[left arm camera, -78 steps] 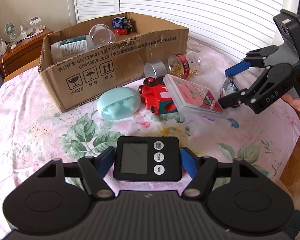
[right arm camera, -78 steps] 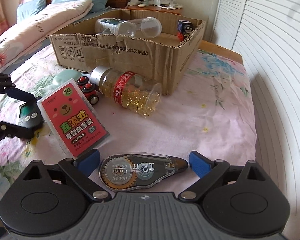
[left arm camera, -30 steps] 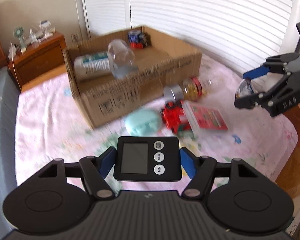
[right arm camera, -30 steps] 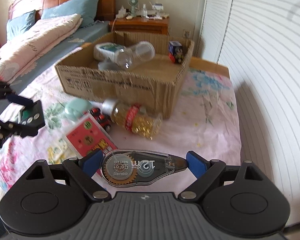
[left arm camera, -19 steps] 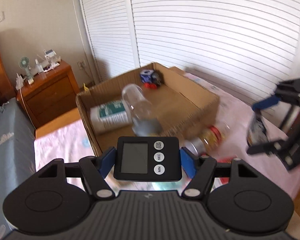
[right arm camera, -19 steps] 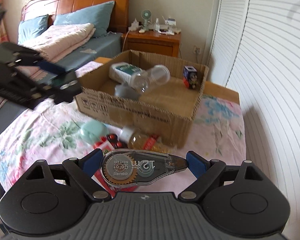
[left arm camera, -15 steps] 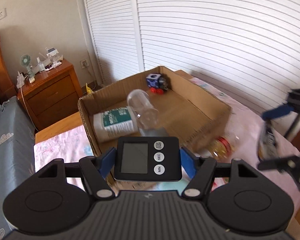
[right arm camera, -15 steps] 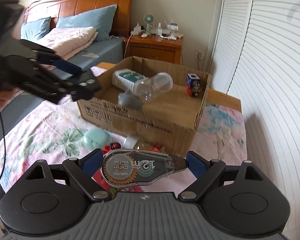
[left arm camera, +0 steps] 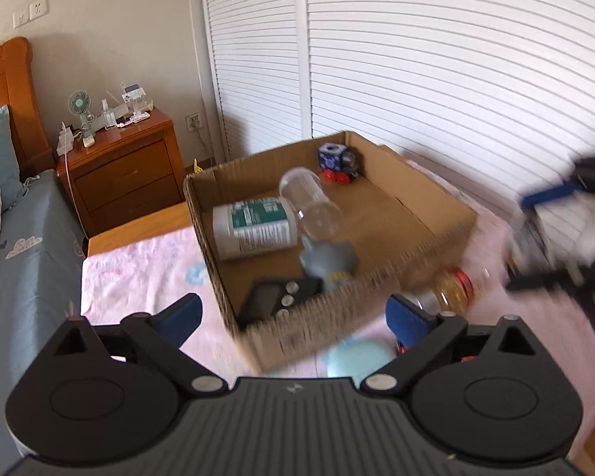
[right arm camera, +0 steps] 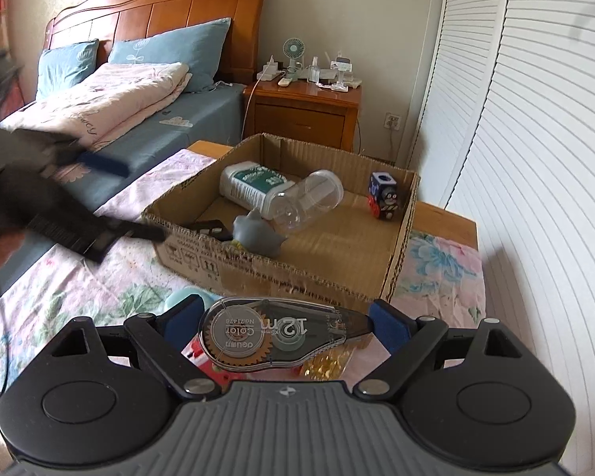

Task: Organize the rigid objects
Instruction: 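Carry timer over the box and open left tool while right tool carries tape, then lower tape roller into the box and open right tool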

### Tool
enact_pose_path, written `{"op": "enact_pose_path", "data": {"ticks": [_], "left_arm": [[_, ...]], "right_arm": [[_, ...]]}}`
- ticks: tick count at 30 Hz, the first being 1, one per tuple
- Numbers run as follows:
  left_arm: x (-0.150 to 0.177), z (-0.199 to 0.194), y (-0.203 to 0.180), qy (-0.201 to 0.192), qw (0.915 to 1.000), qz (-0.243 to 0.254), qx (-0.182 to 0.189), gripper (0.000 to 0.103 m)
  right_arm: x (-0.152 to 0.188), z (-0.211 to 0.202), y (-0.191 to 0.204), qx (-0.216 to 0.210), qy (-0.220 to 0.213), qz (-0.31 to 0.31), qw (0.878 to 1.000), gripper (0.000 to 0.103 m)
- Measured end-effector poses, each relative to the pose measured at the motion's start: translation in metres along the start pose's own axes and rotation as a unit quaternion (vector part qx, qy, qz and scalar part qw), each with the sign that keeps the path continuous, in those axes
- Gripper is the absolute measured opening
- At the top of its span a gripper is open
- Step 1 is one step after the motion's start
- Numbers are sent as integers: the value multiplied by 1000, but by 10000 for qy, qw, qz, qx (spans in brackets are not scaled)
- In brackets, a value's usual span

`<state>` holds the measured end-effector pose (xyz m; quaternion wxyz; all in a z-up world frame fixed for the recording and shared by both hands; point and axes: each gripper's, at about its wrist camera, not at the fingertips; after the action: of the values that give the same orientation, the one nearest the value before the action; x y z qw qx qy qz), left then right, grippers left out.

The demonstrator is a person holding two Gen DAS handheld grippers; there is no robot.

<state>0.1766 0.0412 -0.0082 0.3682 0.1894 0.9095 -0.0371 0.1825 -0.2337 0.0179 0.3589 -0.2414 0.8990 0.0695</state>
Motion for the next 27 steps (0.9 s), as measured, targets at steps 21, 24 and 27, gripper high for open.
{"op": "enact_pose_path", "data": {"ticks": [21, 24, 27], "left_arm": [[52, -43, -18, -138, 9976, -555, 385, 101], [54, -42, -18, -161, 9977, -535, 385, 101], [54, -41, -14, -176, 9971, -635, 372, 101]], "right_arm": [[-79, 62, -23, 422, 226, 707, 9963, 93], [-93, 77, -27, 565, 263, 683, 9957, 93], [-103, 90, -34, 617, 261, 732, 9951, 98]]}}
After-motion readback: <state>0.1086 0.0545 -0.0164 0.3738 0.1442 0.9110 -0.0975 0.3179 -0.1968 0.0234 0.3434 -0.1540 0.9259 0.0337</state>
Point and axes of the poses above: each gripper's, at about its wrist camera, not at the fingertips, and z roughly the way its jaws point, y to its left, x to its underside, and after that the axes turned 5 degrees about y, right-handed
